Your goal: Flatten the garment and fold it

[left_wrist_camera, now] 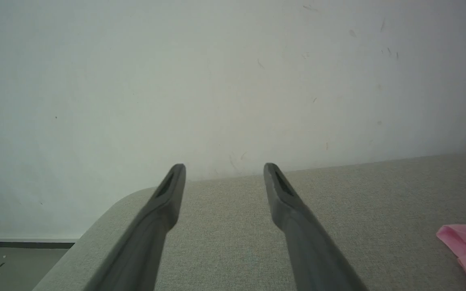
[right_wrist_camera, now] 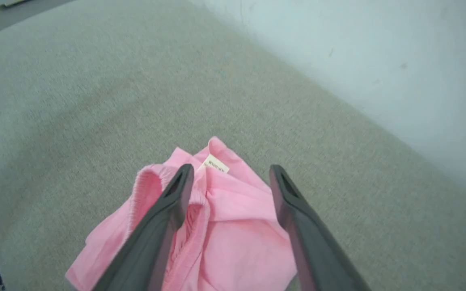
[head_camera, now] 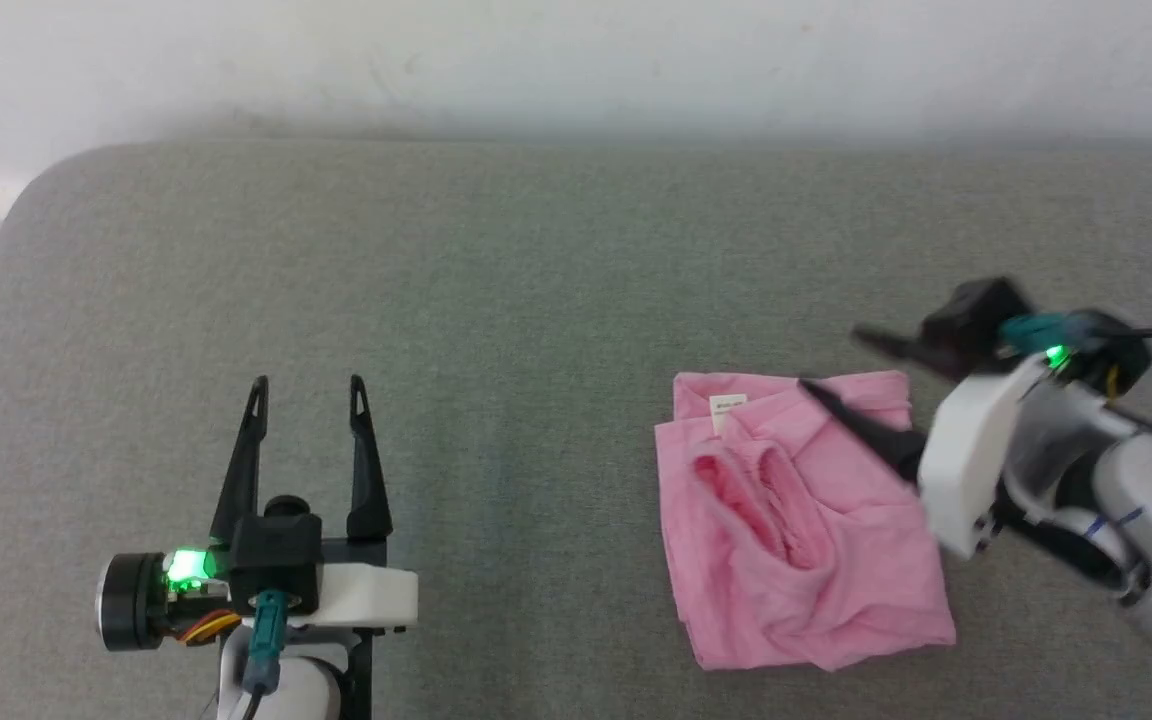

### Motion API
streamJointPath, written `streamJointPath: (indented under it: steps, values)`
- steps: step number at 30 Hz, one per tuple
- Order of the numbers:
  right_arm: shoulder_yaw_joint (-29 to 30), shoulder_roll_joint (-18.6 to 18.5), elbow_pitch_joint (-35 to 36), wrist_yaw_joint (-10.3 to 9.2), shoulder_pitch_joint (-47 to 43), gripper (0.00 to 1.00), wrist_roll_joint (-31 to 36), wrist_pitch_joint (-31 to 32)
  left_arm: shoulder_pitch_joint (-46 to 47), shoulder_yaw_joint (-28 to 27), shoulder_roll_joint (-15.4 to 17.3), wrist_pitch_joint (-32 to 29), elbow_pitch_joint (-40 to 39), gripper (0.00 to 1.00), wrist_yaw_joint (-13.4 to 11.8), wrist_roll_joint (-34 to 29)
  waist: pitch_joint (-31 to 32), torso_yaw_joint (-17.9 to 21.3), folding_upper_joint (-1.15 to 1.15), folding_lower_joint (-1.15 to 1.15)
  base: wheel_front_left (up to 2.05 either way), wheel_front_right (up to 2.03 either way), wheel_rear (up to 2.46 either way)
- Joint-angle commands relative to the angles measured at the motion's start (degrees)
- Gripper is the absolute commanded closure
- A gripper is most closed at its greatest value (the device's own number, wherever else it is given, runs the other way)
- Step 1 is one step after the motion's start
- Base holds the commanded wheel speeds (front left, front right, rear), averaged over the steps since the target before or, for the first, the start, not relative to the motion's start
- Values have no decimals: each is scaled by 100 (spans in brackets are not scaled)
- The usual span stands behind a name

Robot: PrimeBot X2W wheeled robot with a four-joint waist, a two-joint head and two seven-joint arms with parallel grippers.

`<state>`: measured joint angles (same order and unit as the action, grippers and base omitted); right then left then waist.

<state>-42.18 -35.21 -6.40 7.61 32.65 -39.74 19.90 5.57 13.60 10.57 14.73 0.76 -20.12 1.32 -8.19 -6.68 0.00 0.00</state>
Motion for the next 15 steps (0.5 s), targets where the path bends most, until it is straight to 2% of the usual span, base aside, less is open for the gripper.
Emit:
streamJointPath:
  steps: [1,3,6,11,15]
  values:
    - [241,-28,131,-12,57,0,121,-301,-79,-36,32,27,23,0,49,-36,169,219,0,0,0,0,0]
    - [708,-3,235,-12,4,0,344,-807,-73,-54,38,27,47,0,72,-27,195,292,0,0,0,0,0]
    - [1589,251,183,-12,-194,0,825,-1585,-55,-90,37,27,54,0,100,-10,227,376,0,0,0,0,0]
    - [2897,959,126,-12,-729,0,1765,-2658,-32,-141,35,27,36,0,158,4,262,458,0,0,0,0,0]
    - [3603,1575,228,-12,-1249,0,2336,-3227,-41,-168,30,27,22,0,197,0,296,482,0,0,0,0,0]
